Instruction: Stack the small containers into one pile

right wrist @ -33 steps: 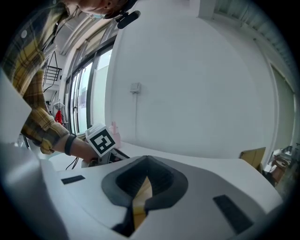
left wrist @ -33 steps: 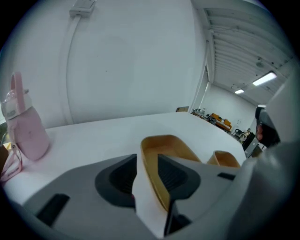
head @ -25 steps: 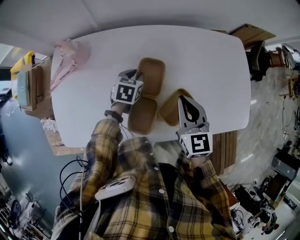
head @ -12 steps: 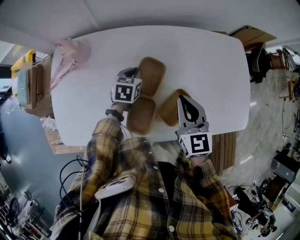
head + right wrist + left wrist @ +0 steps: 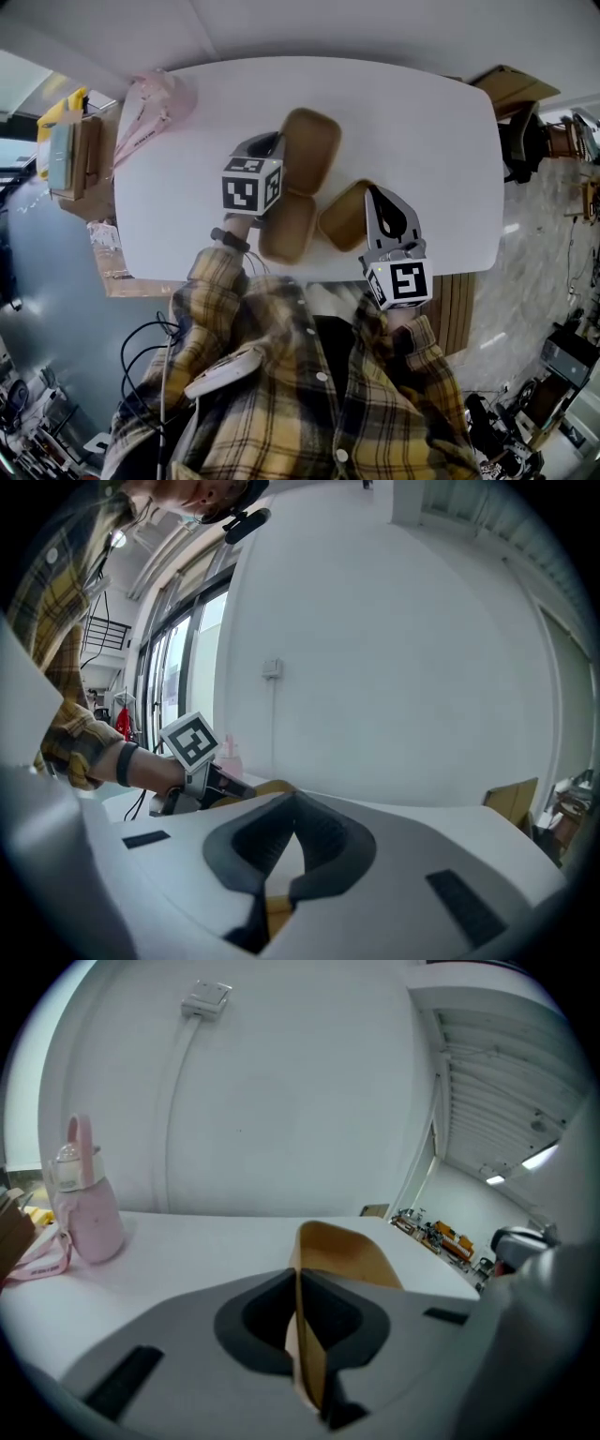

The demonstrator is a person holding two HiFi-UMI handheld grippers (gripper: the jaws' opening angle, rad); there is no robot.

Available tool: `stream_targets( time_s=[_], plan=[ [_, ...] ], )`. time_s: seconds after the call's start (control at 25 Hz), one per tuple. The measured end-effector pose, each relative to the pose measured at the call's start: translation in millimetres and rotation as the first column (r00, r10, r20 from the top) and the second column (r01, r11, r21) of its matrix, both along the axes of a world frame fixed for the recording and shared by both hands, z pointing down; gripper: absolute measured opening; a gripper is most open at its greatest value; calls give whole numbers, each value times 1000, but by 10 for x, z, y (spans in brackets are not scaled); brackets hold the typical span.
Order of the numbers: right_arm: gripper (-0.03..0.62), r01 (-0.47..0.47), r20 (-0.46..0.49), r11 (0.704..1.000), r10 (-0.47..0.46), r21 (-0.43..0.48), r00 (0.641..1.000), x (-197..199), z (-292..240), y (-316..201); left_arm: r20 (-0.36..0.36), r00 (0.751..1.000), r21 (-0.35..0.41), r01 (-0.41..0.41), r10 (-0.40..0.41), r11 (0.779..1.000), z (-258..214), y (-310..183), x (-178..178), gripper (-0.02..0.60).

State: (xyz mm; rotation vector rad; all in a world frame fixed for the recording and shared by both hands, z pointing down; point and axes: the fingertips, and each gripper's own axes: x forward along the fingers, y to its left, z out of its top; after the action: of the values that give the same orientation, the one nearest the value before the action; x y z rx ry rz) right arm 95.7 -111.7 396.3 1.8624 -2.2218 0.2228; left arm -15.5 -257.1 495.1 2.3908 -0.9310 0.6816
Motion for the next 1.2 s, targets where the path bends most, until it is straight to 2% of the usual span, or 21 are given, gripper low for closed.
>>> stream_targets(
  time_s=[0.24, 0.48, 0.72, 1.2],
  plan=[
    [15, 70, -2, 997, -70, 37, 998, -22, -93, 7, -35, 997, -16, 62, -63, 998, -219, 349, -237, 29],
    [15, 157, 4, 986, -157, 59, 988, -123, -158, -5, -48, 994, -60, 90, -93, 994, -208, 779, -394, 29],
    [15, 247, 11, 968, -247, 37, 969, -224, -61, -41, -27, 990, -101, 136, -139, 986, -48, 1174, -525, 29],
    [15, 328, 5, 945, -328, -1, 945, -399, 38, 162, 6, 978, -131, 210, -211, 969, 268, 1596, -909, 29]
  ],
)
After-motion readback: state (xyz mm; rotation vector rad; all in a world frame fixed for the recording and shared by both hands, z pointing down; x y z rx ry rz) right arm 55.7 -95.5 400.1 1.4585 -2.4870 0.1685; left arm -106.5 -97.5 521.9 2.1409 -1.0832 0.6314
